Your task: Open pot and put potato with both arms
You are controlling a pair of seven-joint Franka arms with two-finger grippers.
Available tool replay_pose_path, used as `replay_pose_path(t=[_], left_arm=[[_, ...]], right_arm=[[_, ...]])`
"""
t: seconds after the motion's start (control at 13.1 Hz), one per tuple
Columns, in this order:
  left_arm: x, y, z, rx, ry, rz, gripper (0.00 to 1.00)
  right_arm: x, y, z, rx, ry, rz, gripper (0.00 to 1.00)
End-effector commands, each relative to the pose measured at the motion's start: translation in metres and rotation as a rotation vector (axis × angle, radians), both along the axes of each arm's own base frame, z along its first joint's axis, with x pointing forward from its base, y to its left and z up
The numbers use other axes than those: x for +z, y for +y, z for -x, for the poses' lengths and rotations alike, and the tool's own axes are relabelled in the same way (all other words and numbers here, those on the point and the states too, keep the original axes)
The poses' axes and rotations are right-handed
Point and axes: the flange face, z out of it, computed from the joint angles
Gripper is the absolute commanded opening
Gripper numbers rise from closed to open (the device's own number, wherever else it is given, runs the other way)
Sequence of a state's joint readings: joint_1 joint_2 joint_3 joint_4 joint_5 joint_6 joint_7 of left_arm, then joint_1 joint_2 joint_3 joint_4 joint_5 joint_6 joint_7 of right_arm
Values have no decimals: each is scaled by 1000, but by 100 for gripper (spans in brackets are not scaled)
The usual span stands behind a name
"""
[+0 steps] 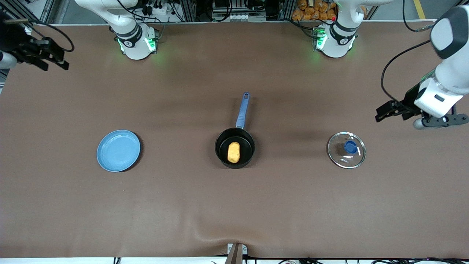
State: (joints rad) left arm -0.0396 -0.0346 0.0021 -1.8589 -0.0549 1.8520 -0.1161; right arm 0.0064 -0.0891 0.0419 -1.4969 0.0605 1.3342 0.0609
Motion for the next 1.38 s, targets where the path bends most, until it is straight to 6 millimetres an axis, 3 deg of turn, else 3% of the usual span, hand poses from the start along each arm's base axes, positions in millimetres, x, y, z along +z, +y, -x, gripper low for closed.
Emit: replay_pose_path(t=[0.0,0.15,0.38,0.61,0.77,1.3], left_arm=[[50,-9,12,-19,33,-52,100],[81,-12,21,-30,58,-65,100],[99,-10,29,-36,85,-85,100],[115,-28,39,-69,86,-115,100],[128,-33,48,-74,61,-115,100],[133,-29,43,-86,49,-112,100]], right_arm=[[-20,0,-3,20,-41,37,100],[-44,-3,-14,19,-71,66,100],[-45,-18,-19,44,-82,76,100],[-45,-64,-25,118,-88,66,100],[-47,-63,-26,107,-84,63,100],[-49,-60,-25,59,-76,57,100]])
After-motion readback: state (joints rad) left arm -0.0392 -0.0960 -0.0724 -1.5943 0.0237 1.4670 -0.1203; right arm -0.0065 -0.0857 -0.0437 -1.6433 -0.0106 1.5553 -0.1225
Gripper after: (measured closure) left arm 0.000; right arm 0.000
